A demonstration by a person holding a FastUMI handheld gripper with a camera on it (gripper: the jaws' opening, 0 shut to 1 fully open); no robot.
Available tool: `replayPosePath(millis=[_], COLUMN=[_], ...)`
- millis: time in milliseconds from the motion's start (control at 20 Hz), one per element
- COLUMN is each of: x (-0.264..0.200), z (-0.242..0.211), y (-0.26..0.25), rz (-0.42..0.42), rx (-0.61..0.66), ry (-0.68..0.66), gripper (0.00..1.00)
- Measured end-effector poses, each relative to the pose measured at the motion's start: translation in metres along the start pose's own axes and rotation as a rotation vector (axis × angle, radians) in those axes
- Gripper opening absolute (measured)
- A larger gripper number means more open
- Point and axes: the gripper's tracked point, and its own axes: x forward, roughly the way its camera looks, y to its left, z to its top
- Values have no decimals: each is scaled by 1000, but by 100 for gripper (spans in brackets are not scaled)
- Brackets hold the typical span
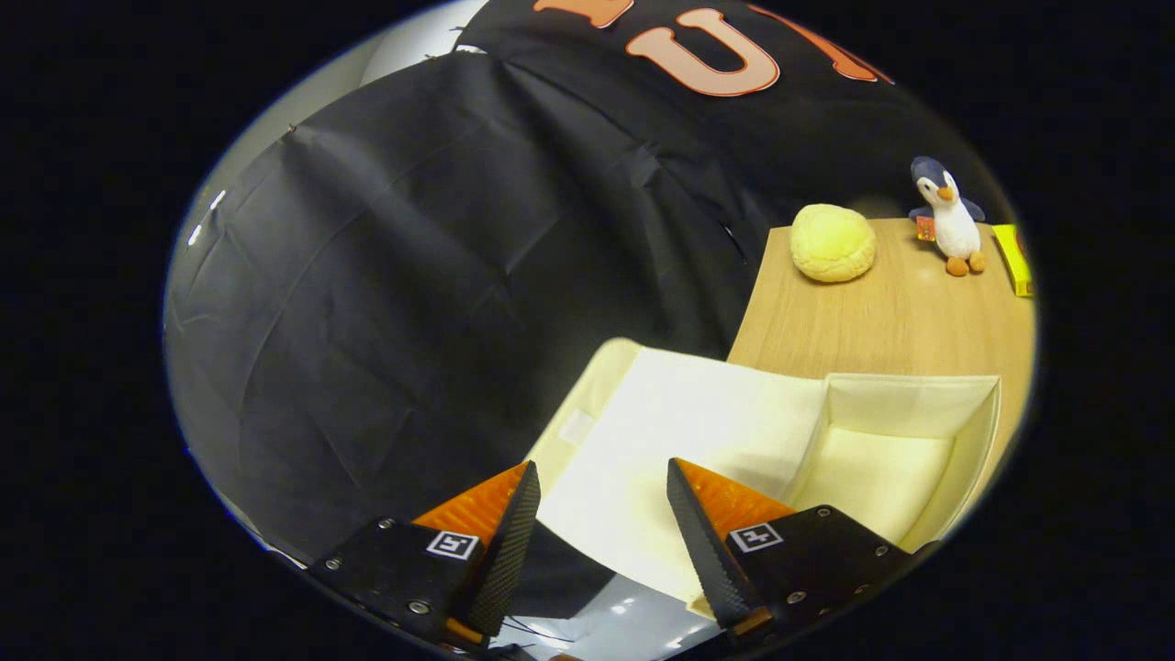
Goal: Open the storage box then place both shoes into the box .Put the left shoe in first, then the right shoe, with the right side of both shoes facing outward in a uniform manner.
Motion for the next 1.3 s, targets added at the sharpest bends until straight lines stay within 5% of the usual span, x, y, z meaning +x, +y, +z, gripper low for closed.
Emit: replayPosePath(millis=[250,1000,1300], x=[-40,-222,-256], z=[-15,-108,-155], y=[-71,-342,-409], rz=[-129,-740,-847], rx=[-69,-67,-47], ry=[-37,-48,28], gripper=[90,91,85])
